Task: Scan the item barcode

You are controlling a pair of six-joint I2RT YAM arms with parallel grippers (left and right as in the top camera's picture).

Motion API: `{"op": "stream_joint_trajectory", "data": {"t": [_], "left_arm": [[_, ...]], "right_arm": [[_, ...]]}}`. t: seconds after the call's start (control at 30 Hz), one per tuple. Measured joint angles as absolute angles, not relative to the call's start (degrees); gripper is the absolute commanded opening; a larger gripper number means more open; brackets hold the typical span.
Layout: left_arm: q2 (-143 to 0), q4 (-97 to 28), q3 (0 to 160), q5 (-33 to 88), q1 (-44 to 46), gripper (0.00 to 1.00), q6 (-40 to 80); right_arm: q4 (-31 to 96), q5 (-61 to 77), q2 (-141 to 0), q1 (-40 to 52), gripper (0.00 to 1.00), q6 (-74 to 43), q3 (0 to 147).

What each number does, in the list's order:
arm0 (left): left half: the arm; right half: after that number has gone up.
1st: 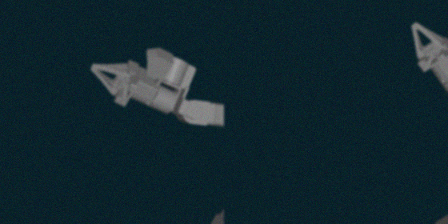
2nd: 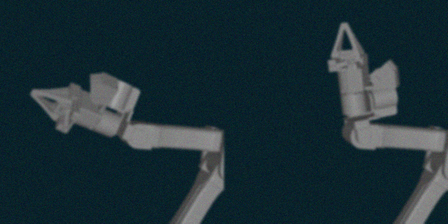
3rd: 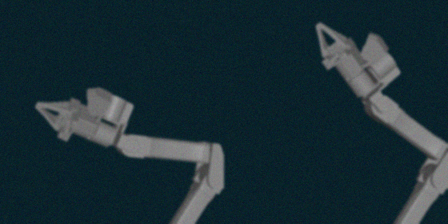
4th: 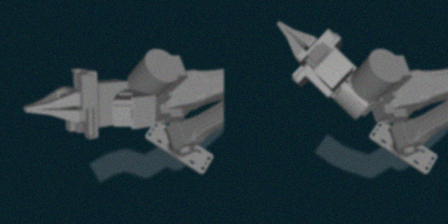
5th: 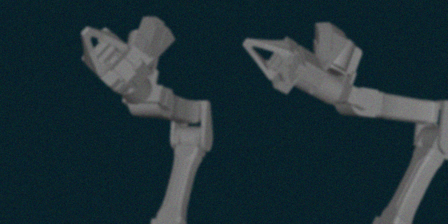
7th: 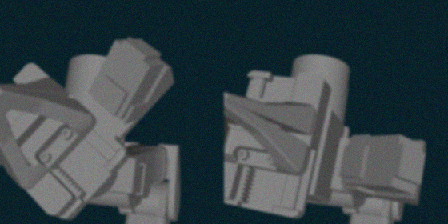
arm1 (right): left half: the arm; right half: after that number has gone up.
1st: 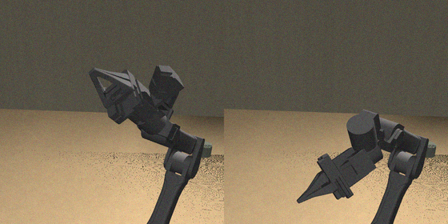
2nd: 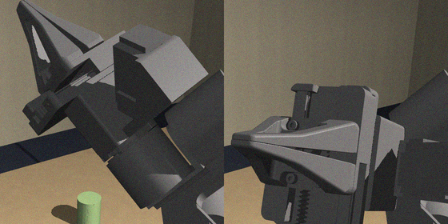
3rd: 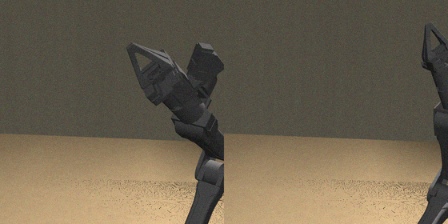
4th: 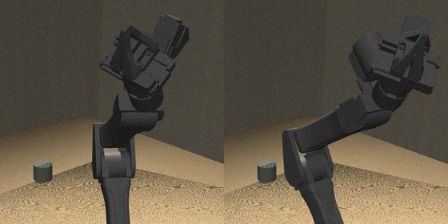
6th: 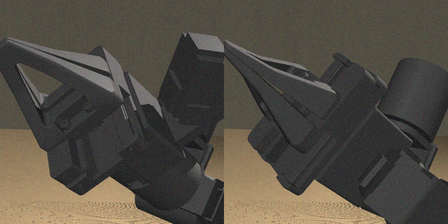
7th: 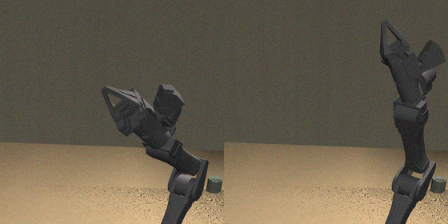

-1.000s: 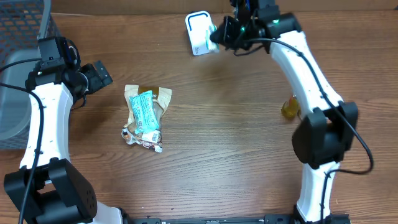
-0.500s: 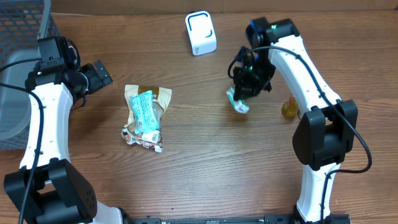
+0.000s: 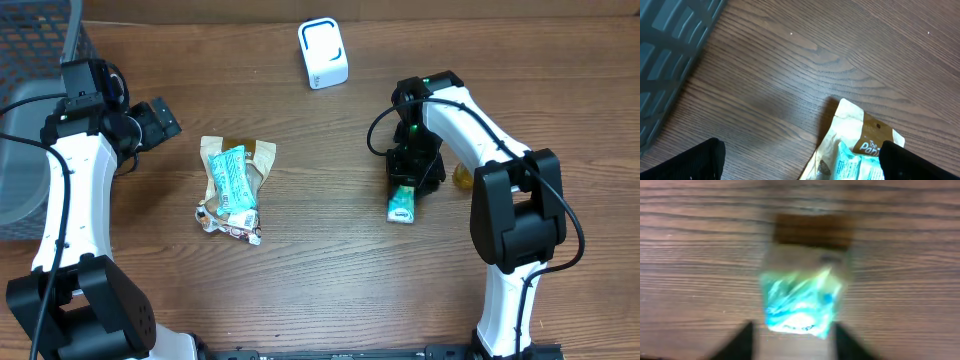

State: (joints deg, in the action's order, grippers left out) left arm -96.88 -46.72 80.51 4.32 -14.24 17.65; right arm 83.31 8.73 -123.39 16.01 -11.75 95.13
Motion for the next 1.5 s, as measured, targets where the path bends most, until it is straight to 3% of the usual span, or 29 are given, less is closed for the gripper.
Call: {"op": "stream_joint_trajectory", "data": {"t": [0.07,0.23,0.5,0.53,0.57,0.6,0.63,0.8,1.03,1.5], "left_arm": [[-96.88,-46.72,80.53,4.32,-14.24,1.0,17.65],[-96.88,-46.72,80.51,4.29,-14.24,1.0,17.65],[-96.88,-46.72,80.51,4.32,-14.24,1.0,17.65],[-96.88,-46.72,80.51,4.32,-14.24,1.0,17.65],[-96.88,-46.72,80.53,4.32,-14.24,1.0,17.65],[-96.88,-46.72,80.51,4.29,-14.24,1.0,17.65],[-96.88,-46.72,80.51,4.32,-14.24,1.0,17.65],[-96.88,-46.72,80.51,4.32,-14.24,1.0,17.65],[-96.88,-46.72,80.51,4.32,-14.24,1.0,17.65],[-96.88,-46.72,80.53,4.32,-14.24,1.0,17.65]], "right_arm": [[82.37,8.32,-123.39,16.4,0.75,-11.9,95.11],[77.67,10.41,-123.39,17.52,0.6,-12.8,95.11],[72.58,11.99,-123.39,23.22,0.61,-15.03,95.11],[72.07,11.49,-123.39,24.38,0.65,-15.94,95.11],[71.99,11.14,-123.39,24.8,0.76,-16.43,95.11],[71.92,10.68,-123.39,25.28,0.95,-17.12,95.11],[71.68,10.07,-123.39,25.61,1.0,-17.43,95.11],[69.3,8.54,-123.39,25.96,1.0,-19.25,95.04],[70.37,6.94,-123.39,25.96,0.76,-19.31,90.24],[82.15,-5.78,-123.39,24.95,0.72,-22.52,85.32]]}}
